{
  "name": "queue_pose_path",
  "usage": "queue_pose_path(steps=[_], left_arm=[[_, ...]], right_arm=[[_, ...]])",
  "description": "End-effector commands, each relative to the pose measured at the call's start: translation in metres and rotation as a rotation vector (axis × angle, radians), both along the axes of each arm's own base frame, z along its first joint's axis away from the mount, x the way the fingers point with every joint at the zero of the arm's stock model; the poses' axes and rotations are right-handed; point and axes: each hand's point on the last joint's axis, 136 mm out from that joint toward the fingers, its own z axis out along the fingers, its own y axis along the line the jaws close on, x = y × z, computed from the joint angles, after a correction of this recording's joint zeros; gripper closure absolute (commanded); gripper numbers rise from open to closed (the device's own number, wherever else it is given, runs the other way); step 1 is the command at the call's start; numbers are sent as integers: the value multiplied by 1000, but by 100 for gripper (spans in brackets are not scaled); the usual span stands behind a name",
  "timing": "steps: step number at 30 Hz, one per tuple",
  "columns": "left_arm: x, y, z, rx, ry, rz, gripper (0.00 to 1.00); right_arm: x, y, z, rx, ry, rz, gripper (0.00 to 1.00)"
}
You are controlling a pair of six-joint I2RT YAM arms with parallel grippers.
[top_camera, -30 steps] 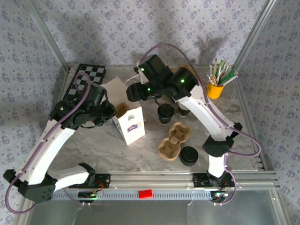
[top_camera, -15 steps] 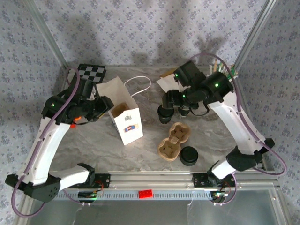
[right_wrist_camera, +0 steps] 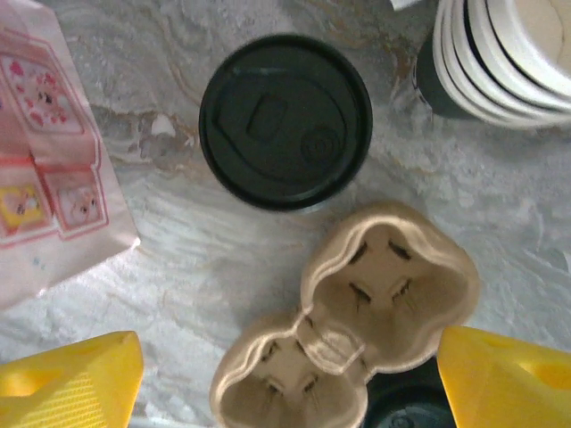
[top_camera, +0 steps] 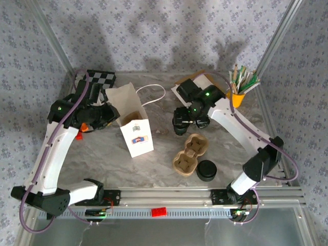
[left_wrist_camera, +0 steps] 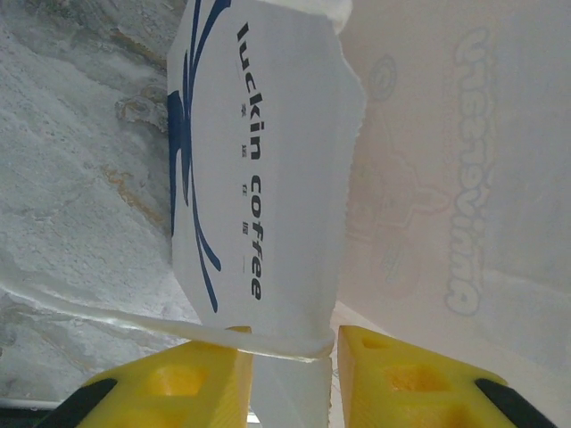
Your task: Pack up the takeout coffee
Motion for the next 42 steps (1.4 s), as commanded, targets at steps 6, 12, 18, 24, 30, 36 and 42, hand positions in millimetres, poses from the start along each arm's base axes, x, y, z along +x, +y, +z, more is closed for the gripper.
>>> queue_pose_path(steps=[6,12,18,24,30,36,42], left_arm=[[-4,-3,9,-39,-18,-34,68],[-7,-4,6,-54,-12,-32,62],[-7,-4,4,-47,1,-37,58],[-8,-2,3,-40,8,-33,54],[-8,-2,3,-41,11,-32,53],[-9,0,1,-37,21,-25,53],[-9,1,0,-34,20,-20,52]], right_arm=[[33,21,-37,-56,4,166,11],[37,13,-48,-78,37,369,9],[52,12,-50,-69,59,481,10],[57,16,-56,-99,70,559,9],[60,16,-68,-167,81,586,10],[59,19,-77,-177,103,605,13],[57,28,-83,-186,120,628,20]])
